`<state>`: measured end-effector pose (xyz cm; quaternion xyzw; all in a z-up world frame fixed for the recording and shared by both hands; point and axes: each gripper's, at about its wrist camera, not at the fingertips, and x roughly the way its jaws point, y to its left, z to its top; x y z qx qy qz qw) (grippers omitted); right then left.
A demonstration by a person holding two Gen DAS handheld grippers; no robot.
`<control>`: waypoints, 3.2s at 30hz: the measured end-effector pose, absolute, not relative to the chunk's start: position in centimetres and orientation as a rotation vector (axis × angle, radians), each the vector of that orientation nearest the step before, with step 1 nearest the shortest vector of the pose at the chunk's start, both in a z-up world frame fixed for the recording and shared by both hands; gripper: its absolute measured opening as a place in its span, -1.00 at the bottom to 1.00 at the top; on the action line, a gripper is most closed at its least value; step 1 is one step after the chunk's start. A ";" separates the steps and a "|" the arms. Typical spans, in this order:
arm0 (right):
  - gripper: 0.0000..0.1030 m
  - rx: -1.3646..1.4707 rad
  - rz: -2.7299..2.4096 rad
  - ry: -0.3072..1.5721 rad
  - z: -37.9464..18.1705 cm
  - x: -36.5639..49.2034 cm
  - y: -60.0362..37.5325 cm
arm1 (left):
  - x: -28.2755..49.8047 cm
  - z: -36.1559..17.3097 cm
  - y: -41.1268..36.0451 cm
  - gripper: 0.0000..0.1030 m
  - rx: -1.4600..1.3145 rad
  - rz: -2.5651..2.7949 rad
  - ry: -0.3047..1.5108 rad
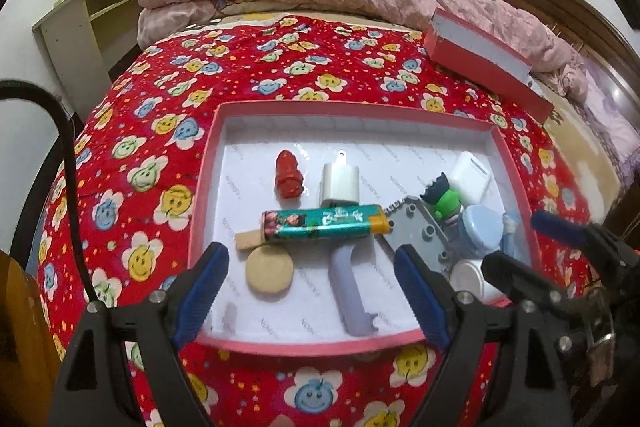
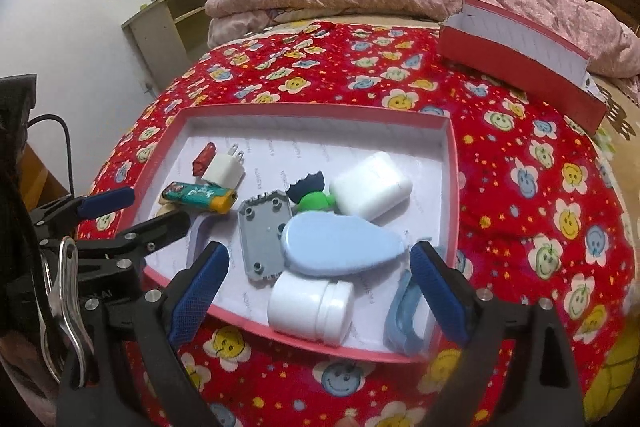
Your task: Organize rigid objects
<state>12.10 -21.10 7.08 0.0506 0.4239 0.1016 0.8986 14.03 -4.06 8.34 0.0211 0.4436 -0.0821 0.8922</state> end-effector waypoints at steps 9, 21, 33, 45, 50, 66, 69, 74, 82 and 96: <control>0.83 0.133 0.188 0.884 6.8 10.1 -21.6 | 11.6 8.7 -3.9 0.71 0.049 -0.183 0.920; 0.83 0.112 0.154 0.876 7.0 6.6 -20.9 | 8.1 8.1 -2.9 0.71 0.032 -0.173 0.936; 0.83 0.064 0.129 0.899 5.6 4.4 -19.8 | 6.3 6.2 -2.2 0.71 0.017 -0.141 0.961; 0.83 0.072 0.108 0.948 3.3 4.6 -19.7 | 6.5 4.5 -1.9 0.71 0.012 -0.117 0.973; 0.83 0.088 0.095 0.972 2.4 4.9 -19.9 | 6.7 3.7 -2.2 0.71 0.028 -0.119 0.990; 0.83 0.081 0.074 1.019 0.5 5.2 -19.7 | 7.0 2.4 -2.3 0.71 0.035 -0.121 1.028; 0.83 0.077 0.072 1.019 0.5 5.2 -19.7 | 7.0 2.4 -2.3 0.71 0.035 -0.121 1.028; 0.83 0.076 0.073 1.019 0.5 5.2 -19.7 | 7.1 2.3 -2.3 0.71 0.035 -0.121 1.029; 0.84 0.075 0.073 1.019 0.5 5.2 -19.7 | 7.1 2.3 -2.3 0.71 0.035 -0.121 1.029; 0.84 0.075 0.073 1.020 0.5 5.2 -19.6 | 7.1 2.3 -2.3 0.71 0.036 -0.121 1.030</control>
